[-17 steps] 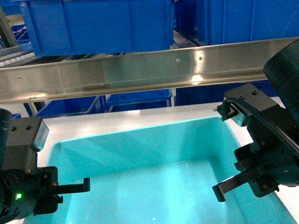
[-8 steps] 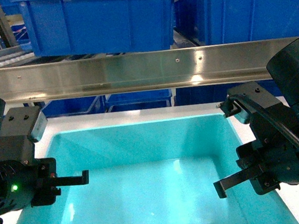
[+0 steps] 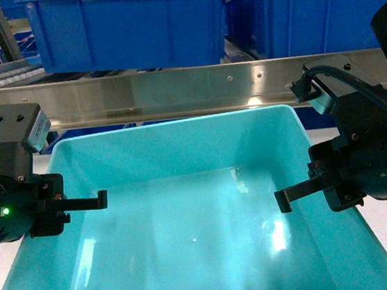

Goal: Organize blue bins on left shelf correctly

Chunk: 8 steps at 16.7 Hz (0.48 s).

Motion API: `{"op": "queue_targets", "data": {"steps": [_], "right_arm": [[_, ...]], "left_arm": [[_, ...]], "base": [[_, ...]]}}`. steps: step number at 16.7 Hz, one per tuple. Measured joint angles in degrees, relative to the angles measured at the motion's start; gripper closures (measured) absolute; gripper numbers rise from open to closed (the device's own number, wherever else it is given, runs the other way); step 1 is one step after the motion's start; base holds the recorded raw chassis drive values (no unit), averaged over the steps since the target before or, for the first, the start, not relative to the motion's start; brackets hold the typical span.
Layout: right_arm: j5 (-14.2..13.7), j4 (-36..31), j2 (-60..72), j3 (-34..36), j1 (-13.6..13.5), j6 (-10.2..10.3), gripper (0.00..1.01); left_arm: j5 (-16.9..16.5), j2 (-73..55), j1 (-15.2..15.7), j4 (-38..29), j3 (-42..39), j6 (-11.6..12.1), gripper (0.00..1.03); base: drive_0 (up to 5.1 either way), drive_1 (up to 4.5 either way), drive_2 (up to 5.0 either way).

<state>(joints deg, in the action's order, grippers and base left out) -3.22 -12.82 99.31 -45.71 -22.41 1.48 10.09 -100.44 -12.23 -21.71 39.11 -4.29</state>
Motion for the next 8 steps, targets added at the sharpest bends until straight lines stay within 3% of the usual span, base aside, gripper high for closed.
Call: {"op": "queue_targets", "data": {"steps": [8], "right_arm": [[0.02,0.07,-0.04,0.15,0.35,0.02,0.98]], "left_arm": [[-0.13,0.00,-0.26,0.00,0.09,0.00,1.01]], "base": [[0.0,0.00,0.0]]}}
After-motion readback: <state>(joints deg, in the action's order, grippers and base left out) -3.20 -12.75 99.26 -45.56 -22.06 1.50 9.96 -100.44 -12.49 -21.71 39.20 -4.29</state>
